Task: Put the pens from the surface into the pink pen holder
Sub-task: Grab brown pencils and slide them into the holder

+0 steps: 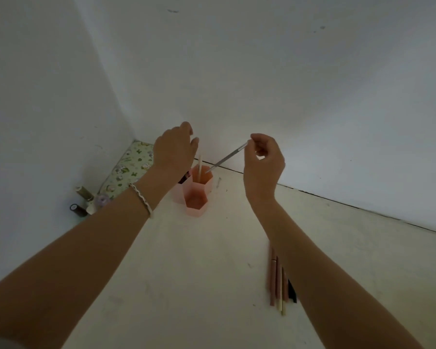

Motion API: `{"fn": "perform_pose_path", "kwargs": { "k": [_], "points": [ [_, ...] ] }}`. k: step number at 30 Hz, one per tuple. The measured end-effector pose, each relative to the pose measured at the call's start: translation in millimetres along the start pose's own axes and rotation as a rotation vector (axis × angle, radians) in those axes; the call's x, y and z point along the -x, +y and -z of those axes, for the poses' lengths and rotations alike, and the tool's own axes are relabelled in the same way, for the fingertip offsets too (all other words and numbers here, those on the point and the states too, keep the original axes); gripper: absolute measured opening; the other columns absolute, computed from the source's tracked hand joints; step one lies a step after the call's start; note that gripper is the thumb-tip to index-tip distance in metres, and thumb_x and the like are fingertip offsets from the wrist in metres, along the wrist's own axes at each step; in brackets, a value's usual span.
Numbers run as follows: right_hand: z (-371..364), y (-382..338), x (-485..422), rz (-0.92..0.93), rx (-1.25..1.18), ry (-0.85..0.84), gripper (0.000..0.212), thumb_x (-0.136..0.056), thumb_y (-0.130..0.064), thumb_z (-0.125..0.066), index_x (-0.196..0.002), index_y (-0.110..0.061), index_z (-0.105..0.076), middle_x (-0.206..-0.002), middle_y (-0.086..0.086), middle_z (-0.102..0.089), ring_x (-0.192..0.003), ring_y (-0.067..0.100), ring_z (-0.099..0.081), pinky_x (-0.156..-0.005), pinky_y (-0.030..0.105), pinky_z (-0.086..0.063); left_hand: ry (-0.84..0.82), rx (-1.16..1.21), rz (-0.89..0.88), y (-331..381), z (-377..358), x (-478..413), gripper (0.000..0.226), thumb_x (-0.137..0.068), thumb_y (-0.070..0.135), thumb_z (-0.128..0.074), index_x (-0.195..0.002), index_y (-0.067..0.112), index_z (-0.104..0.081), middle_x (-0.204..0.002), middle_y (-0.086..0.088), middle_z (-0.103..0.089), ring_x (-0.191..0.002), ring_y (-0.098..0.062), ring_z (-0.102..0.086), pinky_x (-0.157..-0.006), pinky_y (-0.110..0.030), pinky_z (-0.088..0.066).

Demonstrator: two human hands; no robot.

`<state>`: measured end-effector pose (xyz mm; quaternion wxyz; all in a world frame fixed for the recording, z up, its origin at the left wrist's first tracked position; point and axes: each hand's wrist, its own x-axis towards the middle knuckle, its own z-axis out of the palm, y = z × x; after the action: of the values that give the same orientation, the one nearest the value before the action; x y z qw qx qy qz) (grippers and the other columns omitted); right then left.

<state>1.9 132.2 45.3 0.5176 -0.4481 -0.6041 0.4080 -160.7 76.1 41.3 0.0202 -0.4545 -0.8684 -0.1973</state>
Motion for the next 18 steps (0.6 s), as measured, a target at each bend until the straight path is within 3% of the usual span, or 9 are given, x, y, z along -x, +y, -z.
{"fn": "perform_pose_path", "kwargs": {
  "k": [2,6,10,12,14,16,18],
  "points": [
    [-9.0,7.6,5.1,0.030,0.049,-0.065,0.015,-0.090,-0.007,-0.060,-0.102,-0.010,-0.068,-0.092,0.003,-0.068,-0.085,0.018,-0.060,-0.077,0.015,-0.047,0.047,0.090,0.016,1.0,5.3,-2.7,0.028,-0.100,0.030,-0.045,-0.119,0.011,-0.053,-0.104,-0.007,-0.067,-0.097,-0.026,-0.063,-0.083,-0.041,-0.051],
    [-17.8,22.8,12.2,0.032,0.235,-0.320,0.029,-0.094,-0.008,-0.055,-0.120,-0.013,-0.066,-0.109,0.001,-0.069,-0.096,0.016,-0.061,-0.086,0.020,-0.048,0.101,0.170,-0.025,13.6,10.8,1.3,0.025,-0.097,0.023,-0.048,-0.121,0.014,-0.051,-0.097,-0.003,-0.067,-0.087,-0.021,-0.063,-0.072,-0.033,-0.050],
    [3.1,28.0,4.6,-0.011,0.235,-0.290,0.043,-0.087,0.004,-0.048,-0.124,-0.014,-0.063,-0.105,-0.002,-0.069,-0.087,0.008,-0.059,-0.081,0.015,-0.047,0.098,0.255,-0.071,45.7,-1.3,24.8,0.018,-0.092,0.017,-0.054,-0.109,0.018,-0.052,-0.090,0.002,-0.063,-0.076,-0.015,-0.060,-0.066,-0.028,-0.049],
    [22.2,30.3,-5.6,-0.045,0.231,-0.244,0.044,-0.083,0.006,-0.046,-0.118,-0.014,-0.065,-0.096,-0.003,-0.069,-0.072,-0.001,-0.057,-0.068,0.008,-0.043,-0.045,0.311,-0.057,69.5,-23.0,49.7,0.013,-0.088,0.018,-0.053,-0.101,0.020,-0.053,-0.090,0.003,-0.060,-0.078,-0.014,-0.058,-0.067,-0.027,-0.044],
    [43.3,33.3,-12.8,-0.073,0.263,-0.220,0.043,-0.082,0.005,-0.045,-0.114,-0.015,-0.065,-0.091,-0.004,-0.069,-0.060,-0.005,-0.053,-0.060,0.007,-0.041,-0.294,0.328,0.000,95.5,-52.2,79.4,0.013,-0.086,0.018,-0.054,-0.098,0.018,-0.056,-0.091,0.001,-0.062,-0.084,-0.017,-0.061,-0.069,-0.027,-0.044],
    [67.3,38.1,-14.8,-0.086,0.291,-0.218,0.040,-0.084,0.004,-0.045,-0.112,-0.015,-0.065,-0.087,-0.005,-0.069,-0.053,-0.006,-0.051,-0.055,0.006,-0.039,-0.519,0.312,0.084,119.0,-82.7,107.7,0.017,-0.084,0.018,-0.054,-0.101,0.015,-0.057,-0.097,-0.002,-0.064,-0.091,-0.022,-0.064,-0.074,-0.030,-0.050],
    [87.3,43.9,-13.3,-0.114,0.296,-0.229,0.037,-0.085,0.004,-0.046,-0.111,-0.016,-0.065,-0.085,-0.005,-0.069,-0.049,-0.004,-0.050,-0.052,0.007,-0.038,-0.635,0.297,0.148,130.5,-107.5,130.0,0.023,-0.085,0.021,-0.055,-0.106,0.013,-0.057,-0.107,-0.005,-0.063,-0.099,-0.024,-0.062,-0.079,-0.031,-0.050]
  ]
}}
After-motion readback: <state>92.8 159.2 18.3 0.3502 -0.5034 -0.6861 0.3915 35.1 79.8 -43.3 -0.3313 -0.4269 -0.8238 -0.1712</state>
